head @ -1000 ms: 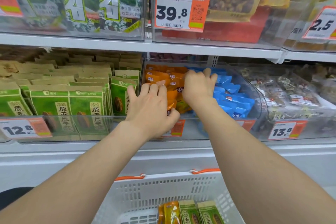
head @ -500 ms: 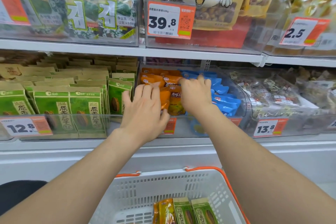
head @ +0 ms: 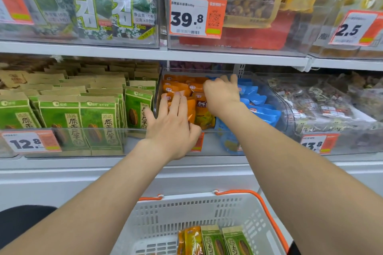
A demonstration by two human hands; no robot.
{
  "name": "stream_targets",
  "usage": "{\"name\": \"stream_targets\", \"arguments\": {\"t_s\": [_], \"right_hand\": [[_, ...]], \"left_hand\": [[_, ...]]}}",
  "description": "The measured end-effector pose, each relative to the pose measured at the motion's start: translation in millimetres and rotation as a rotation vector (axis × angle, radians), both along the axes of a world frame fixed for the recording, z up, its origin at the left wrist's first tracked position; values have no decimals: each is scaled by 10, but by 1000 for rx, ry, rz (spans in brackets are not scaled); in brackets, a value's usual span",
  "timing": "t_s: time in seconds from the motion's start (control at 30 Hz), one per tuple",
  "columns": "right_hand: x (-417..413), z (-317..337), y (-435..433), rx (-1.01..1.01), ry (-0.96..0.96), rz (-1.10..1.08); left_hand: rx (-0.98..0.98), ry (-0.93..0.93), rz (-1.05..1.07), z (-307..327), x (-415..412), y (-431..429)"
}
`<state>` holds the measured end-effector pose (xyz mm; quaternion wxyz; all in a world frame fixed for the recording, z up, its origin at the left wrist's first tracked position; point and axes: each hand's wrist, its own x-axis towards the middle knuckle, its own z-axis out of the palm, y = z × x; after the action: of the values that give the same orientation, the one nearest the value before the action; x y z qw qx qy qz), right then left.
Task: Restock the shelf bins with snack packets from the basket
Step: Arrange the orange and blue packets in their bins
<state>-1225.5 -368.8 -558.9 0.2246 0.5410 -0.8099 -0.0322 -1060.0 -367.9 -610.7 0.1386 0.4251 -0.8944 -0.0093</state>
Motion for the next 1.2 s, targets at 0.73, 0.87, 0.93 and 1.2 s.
{"name": "stream_targets", "arguments": {"t_s": [0.73,0.87,0.93,1.2], "right_hand": [[8,-99,24,-114,-128,26],[117,-43,295,-217,-156,81],[222,-2,457,-215,-197,147],[718,-193,1195,-1,-189,277]], "left_hand": [[-42,71,-32,-60,81,23],[-222,163,0,-88,116,114],[-336,223,-27,-105,156,193],[-443,209,-404,-654,438,289]]}}
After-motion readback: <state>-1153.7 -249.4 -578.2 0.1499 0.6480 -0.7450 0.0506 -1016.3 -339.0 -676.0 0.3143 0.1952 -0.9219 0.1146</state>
